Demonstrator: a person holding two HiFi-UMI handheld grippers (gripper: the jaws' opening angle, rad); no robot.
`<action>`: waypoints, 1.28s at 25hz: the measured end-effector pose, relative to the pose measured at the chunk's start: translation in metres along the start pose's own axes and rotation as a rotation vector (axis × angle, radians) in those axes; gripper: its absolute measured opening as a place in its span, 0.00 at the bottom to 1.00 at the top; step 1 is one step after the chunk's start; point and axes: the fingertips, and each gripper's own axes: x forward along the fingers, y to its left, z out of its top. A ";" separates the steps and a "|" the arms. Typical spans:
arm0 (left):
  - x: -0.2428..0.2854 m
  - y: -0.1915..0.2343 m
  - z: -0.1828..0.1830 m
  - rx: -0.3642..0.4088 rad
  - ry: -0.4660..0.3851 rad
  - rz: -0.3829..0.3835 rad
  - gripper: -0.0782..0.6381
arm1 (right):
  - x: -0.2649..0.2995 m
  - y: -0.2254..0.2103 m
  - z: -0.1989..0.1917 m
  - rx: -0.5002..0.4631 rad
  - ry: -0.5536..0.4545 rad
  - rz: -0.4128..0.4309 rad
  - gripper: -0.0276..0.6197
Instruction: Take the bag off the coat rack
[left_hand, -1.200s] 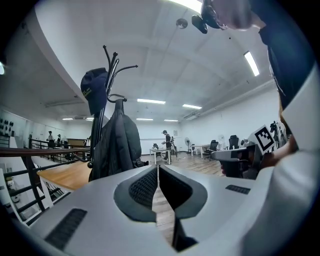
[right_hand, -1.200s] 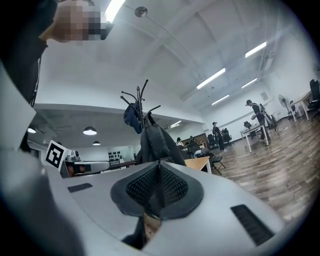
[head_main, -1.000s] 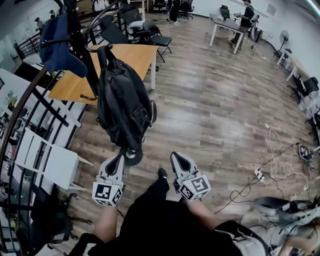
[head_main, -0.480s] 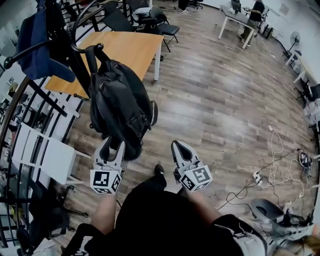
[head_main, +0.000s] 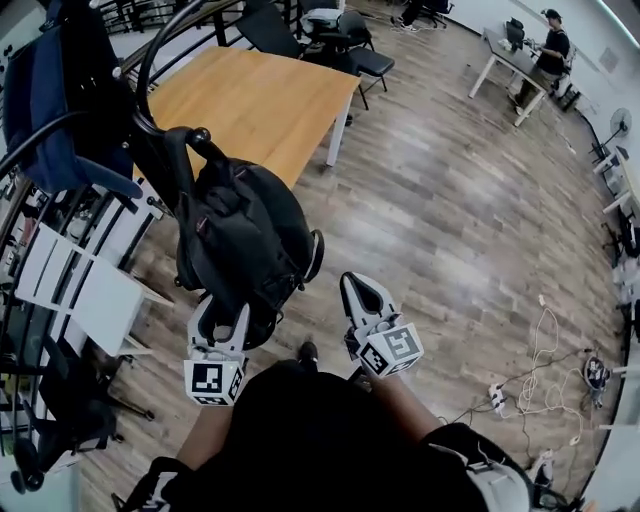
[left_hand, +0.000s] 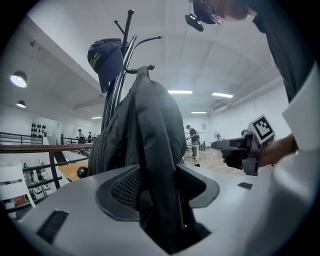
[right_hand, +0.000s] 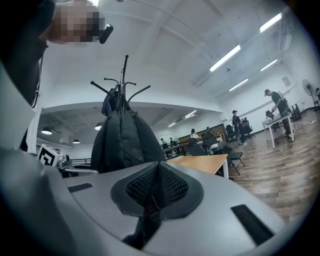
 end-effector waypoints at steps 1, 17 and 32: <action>0.001 -0.001 0.000 0.001 0.003 0.005 0.43 | 0.010 -0.003 0.002 -0.007 0.007 0.019 0.09; 0.010 -0.003 -0.003 -0.105 0.020 0.201 0.28 | 0.139 -0.001 -0.004 -0.276 0.182 0.552 0.41; 0.018 -0.003 -0.004 -0.179 0.057 0.741 0.27 | 0.182 0.013 -0.030 -0.292 0.253 1.008 0.35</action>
